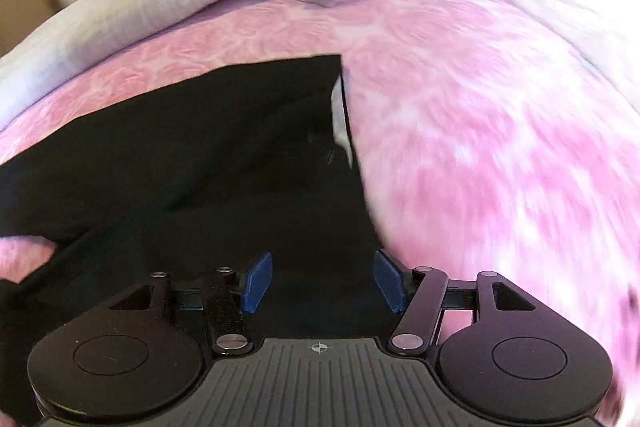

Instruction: Fold clothes

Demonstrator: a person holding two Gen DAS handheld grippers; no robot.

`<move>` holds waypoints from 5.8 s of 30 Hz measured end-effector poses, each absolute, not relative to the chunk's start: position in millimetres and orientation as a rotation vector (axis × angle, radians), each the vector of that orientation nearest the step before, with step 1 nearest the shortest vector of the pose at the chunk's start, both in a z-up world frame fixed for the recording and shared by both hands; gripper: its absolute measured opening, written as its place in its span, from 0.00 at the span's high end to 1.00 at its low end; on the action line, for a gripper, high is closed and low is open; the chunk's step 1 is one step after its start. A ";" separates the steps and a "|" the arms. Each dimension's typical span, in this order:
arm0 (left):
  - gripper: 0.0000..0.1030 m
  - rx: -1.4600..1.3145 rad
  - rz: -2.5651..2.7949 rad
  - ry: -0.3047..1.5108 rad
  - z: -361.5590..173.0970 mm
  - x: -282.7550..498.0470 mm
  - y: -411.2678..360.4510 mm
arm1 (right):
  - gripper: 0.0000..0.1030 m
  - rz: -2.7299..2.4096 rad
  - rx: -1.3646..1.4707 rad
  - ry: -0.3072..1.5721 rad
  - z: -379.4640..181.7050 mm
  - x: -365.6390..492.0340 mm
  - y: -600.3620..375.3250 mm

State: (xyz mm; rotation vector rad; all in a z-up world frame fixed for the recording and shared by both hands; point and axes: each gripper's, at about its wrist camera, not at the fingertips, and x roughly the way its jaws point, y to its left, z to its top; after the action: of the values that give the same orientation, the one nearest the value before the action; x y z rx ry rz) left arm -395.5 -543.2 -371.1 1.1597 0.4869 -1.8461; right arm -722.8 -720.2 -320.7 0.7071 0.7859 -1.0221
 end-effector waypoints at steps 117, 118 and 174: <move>0.99 0.790 -1.210 0.967 -389.4 10.0 -281.7 | 0.37 -0.532 0.368 1.073 -359.3 -372.8 -580.3; 0.99 0.818 -1.209 0.981 -394.0 6.6 -282.2 | 0.37 -0.556 0.403 1.037 -360.8 -374.5 -584.1; 1.00 0.468 -0.653 1.272 -391.8 39.8 -90.2 | 0.48 -0.767 0.602 1.259 -373.5 -429.1 -465.6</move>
State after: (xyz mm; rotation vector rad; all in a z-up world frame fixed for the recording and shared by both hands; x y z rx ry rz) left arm 39.8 -90.2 -391.8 0.4680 1.2725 -0.6535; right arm -429.1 -465.6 -373.5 0.6018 1.2589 -0.7665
